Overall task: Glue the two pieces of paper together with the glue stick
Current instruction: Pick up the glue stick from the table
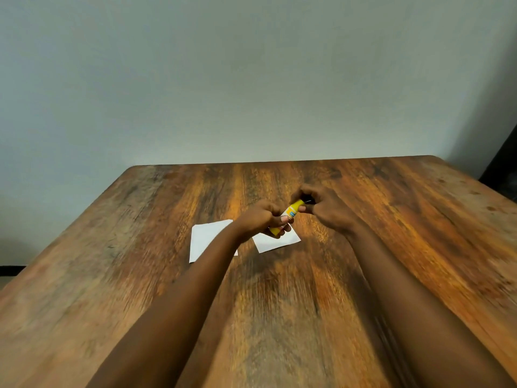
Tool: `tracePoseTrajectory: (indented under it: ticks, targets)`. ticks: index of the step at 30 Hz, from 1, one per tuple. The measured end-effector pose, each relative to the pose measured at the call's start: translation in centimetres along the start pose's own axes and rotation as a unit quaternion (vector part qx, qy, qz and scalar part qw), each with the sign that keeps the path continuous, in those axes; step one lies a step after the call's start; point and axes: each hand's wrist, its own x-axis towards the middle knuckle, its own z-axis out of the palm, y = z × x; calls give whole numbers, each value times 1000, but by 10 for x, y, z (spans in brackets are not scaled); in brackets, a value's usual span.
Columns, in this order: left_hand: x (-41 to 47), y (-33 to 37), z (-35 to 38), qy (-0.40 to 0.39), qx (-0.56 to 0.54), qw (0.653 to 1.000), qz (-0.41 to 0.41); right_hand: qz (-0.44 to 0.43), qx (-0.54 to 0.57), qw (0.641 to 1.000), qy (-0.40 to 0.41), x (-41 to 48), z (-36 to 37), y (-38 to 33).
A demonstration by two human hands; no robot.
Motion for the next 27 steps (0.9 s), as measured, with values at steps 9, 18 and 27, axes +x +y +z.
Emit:
tracePoseTrajectory:
  ticks: [9,18,27]
  targets:
    - [-15,-3,-14,-76,-73,994,-17,-26,74,996,-46,2,3,-2]
    - [-31,-12,-18,-167,-219,959,-72,-32,135,989,-40,-4,-5,1]
    - [-28,-26,-1,-16,-257,966,-11,103,261,954,107,-28,1,48]
